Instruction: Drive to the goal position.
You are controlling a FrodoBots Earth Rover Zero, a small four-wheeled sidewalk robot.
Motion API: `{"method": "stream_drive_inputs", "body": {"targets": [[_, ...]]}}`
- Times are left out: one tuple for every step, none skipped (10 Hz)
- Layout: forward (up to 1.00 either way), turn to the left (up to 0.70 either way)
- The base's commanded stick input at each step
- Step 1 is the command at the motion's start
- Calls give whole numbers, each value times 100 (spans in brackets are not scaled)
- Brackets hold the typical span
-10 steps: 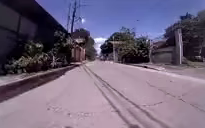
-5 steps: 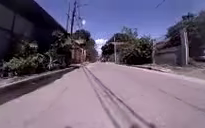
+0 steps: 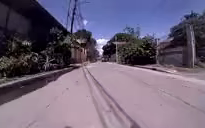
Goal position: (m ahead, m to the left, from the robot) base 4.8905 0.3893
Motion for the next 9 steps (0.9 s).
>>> {"method": "stream_drive_inputs", "body": {"targets": [[100, 0], [100, 0], [100, 0], [100, 0], [100, 0], [100, 0], [100, 0], [100, 0], [100, 0]]}}
